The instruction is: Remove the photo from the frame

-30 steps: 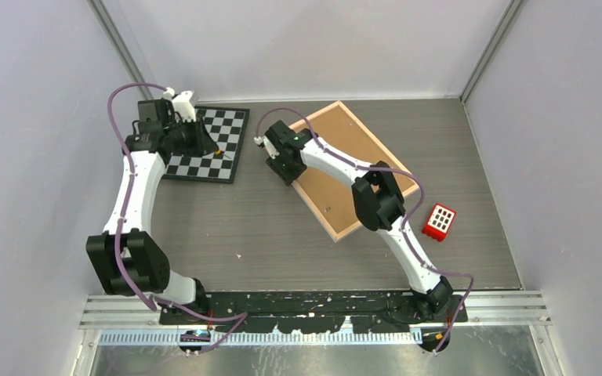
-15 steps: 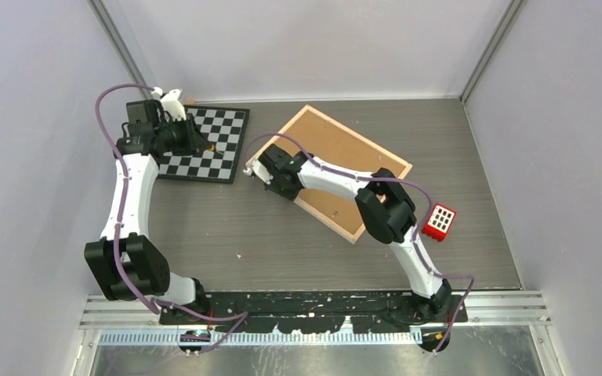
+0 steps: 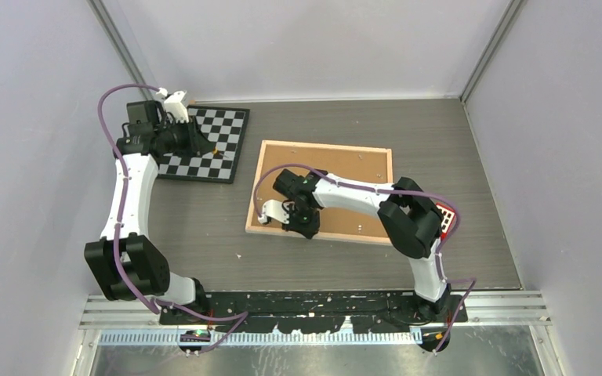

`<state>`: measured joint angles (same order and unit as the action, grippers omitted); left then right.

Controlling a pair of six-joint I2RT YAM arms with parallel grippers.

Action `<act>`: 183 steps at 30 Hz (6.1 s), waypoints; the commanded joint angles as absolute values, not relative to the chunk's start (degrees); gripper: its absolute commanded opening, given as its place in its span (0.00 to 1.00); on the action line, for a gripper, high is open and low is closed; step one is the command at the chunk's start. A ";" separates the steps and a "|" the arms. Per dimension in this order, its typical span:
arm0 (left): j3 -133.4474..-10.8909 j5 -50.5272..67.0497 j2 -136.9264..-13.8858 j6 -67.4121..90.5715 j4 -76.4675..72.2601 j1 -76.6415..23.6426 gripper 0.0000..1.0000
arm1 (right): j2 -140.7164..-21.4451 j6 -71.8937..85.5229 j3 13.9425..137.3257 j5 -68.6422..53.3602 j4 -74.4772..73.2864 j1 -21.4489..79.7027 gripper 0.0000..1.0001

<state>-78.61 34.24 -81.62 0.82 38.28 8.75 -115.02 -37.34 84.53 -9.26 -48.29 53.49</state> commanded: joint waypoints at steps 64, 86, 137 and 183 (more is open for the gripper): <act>-97.91 21.72 -110.92 -36.06 39.89 -17.12 0.00 | -105.74 -44.28 68.83 -13.65 -42.64 36.55 0.00; -89.77 17.93 -107.58 -45.51 45.12 -19.16 0.00 | -107.42 -40.08 69.71 -10.82 -42.18 36.58 0.01; -82.39 20.96 -108.00 -15.55 28.47 -19.60 0.00 | -108.81 -40.08 71.10 -10.40 -42.27 36.64 0.00; -91.30 6.27 -95.53 -46.76 87.81 -7.15 0.00 | -97.14 -8.98 90.30 -12.37 -30.76 25.97 1.00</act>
<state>-94.72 13.72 -97.38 -37.56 77.45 -8.49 -102.61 -17.30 88.62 -8.91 -36.80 29.98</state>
